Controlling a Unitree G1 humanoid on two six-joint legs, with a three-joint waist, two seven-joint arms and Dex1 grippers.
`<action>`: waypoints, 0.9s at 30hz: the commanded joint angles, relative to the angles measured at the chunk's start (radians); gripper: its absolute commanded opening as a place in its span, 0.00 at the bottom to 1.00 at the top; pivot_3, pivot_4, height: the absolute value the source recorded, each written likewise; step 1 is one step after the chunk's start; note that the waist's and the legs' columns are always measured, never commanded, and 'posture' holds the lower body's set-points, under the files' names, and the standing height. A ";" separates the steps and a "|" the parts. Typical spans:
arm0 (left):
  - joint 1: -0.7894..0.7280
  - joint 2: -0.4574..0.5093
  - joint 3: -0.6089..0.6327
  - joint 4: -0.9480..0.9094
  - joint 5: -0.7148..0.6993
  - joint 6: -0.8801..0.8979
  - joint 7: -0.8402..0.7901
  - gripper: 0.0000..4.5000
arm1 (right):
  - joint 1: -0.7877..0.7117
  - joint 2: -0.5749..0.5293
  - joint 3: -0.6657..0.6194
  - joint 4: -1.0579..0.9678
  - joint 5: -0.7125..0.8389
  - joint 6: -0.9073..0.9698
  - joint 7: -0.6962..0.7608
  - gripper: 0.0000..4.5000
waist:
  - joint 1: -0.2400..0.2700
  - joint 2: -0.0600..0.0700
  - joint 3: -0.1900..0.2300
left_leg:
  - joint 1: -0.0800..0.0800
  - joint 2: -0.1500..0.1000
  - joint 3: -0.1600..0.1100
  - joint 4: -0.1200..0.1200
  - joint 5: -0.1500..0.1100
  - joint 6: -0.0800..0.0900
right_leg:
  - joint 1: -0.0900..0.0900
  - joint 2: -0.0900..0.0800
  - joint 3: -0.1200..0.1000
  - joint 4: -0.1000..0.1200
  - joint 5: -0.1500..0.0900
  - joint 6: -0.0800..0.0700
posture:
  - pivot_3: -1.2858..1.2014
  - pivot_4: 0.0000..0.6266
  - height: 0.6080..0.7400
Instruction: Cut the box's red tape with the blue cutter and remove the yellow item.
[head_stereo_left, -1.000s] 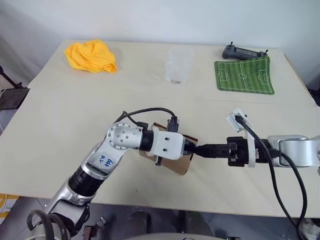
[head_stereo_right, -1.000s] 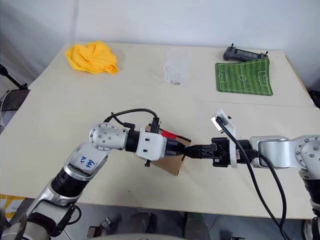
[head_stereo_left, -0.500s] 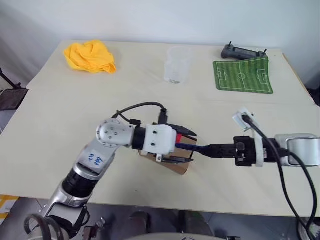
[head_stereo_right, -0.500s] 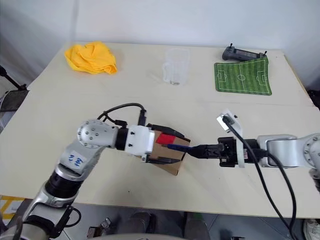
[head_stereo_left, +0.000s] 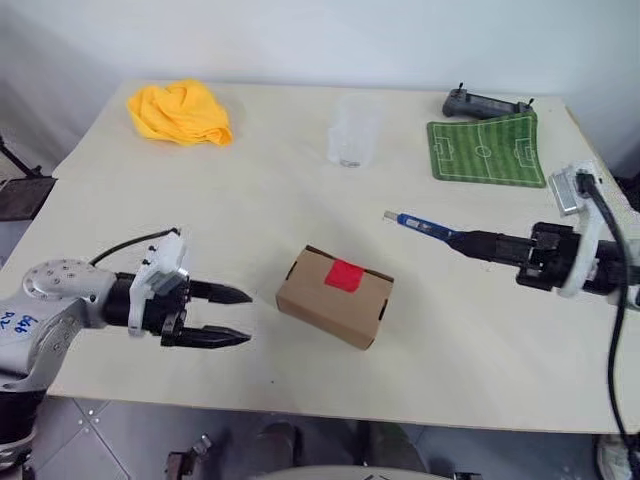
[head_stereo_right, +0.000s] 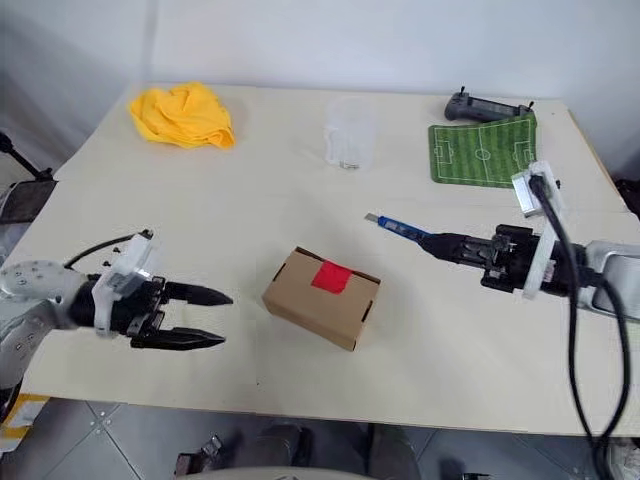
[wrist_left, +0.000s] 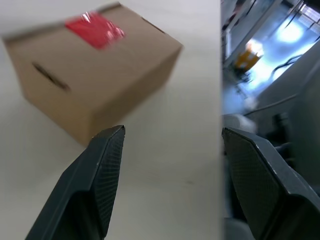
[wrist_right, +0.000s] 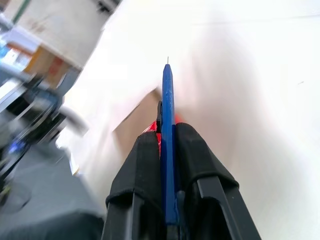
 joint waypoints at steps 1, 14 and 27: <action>0.068 0.039 -0.040 -0.078 0.036 -0.024 -0.012 0.73 | -0.034 0.107 0.076 -0.052 -0.263 -0.093 0.032 0.04 | -0.004 0.000 0.000 | 0.000 0.000 0.000 0.000 0.000 0.000 | 0.000 0.000 0.000 0.000 0.000 0.000 | 0.52 0.24 1.00; -0.050 -0.328 -0.273 0.072 0.406 -0.302 0.387 0.73 | -0.097 0.420 0.341 0.121 -0.974 -0.364 0.522 0.04 | -0.004 0.003 0.001 | 0.000 -0.003 0.004 0.000 0.000 0.000 | -0.004 0.004 0.002 0.009 0.001 0.001 | 0.52 0.24 1.00; -0.206 -0.426 -0.304 0.270 0.503 -0.427 0.415 0.73 | 0.035 0.456 0.248 -0.099 -0.942 -0.162 0.512 0.04 | -0.002 0.003 0.001 | 0.000 -0.005 0.003 0.001 0.001 0.000 | -0.005 0.002 -0.002 0.012 0.000 0.000 | 0.52 0.24 1.00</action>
